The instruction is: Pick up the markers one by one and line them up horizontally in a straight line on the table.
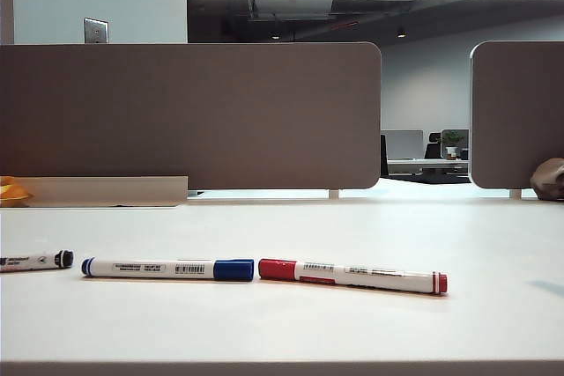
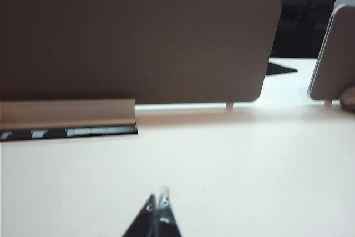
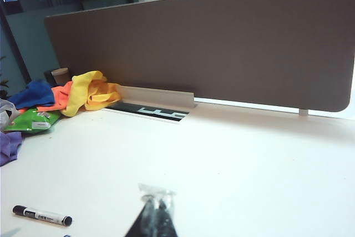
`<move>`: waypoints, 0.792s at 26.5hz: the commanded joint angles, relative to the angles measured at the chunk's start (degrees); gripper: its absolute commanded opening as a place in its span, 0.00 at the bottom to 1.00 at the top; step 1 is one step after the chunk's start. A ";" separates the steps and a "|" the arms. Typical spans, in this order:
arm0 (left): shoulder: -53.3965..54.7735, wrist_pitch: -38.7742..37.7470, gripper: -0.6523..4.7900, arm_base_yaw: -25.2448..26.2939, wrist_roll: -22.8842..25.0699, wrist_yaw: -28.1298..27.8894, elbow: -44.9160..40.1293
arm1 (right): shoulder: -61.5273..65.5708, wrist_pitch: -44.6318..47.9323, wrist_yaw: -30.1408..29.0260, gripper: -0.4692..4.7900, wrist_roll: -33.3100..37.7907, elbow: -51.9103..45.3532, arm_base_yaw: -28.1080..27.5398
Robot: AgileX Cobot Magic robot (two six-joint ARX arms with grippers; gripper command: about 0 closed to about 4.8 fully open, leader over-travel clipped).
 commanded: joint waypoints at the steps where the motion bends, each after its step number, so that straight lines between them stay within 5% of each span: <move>1: -0.37 1.88 0.11 0.09 -0.22 0.02 -1.07 | -0.59 5.01 0.20 0.09 0.37 -3.19 0.07; 21: -4.76 7.67 0.11 0.04 0.02 -0.15 -13.11 | -18.21 11.52 2.71 0.09 1.68 -24.55 0.17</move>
